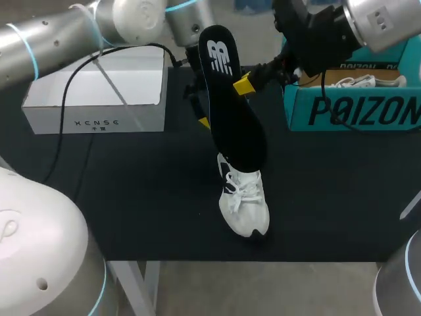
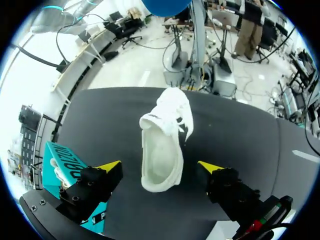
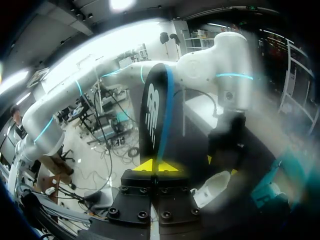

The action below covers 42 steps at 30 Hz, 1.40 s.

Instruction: Take the shoe out of the shoebox, open the shoe tongue, remove and reinsert the insole, then place the shoe into the shoebox

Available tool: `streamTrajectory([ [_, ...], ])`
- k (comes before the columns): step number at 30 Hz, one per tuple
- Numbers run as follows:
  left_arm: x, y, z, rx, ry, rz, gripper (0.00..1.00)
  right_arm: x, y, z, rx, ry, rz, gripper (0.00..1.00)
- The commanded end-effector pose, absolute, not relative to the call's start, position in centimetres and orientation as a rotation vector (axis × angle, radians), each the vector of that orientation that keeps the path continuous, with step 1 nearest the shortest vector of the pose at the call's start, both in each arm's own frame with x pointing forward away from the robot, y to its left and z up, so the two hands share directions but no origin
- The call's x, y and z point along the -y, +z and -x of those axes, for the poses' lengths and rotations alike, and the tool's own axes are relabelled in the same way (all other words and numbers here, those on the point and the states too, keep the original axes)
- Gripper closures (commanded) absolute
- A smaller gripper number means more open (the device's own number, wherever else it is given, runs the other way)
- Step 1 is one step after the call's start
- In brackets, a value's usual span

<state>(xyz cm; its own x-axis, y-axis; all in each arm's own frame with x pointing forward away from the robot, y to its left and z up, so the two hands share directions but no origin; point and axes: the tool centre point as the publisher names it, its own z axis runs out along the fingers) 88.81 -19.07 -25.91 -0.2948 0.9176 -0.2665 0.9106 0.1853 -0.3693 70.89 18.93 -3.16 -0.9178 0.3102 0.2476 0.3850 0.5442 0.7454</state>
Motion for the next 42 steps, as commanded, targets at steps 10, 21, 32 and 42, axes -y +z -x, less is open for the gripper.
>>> streamTrajectory([
  [10, 14.7, -26.2, -86.4, 2.682, 2.178, 1.587, 0.0, -19.2, -3.2, -71.0, 2.684, -1.326, 0.608, 1.0],
  [21, 14.7, -26.2, -86.4, 2.682, 2.178, 1.587, 0.0, -19.2, -3.2, -71.0, 2.684, -1.326, 0.608, 1.0],
  [32, 14.7, -26.2, -86.4, 2.682, 2.178, 1.587, 0.0, -19.2, -3.2, -71.0, 2.684, -1.326, 0.608, 1.0],
  [42, 15.8, -25.7, -85.2, 2.6, 2.372, 1.823, 0.0, -19.2, -3.2, -71.0, 2.684, -1.326, 0.608, 1.0],
])
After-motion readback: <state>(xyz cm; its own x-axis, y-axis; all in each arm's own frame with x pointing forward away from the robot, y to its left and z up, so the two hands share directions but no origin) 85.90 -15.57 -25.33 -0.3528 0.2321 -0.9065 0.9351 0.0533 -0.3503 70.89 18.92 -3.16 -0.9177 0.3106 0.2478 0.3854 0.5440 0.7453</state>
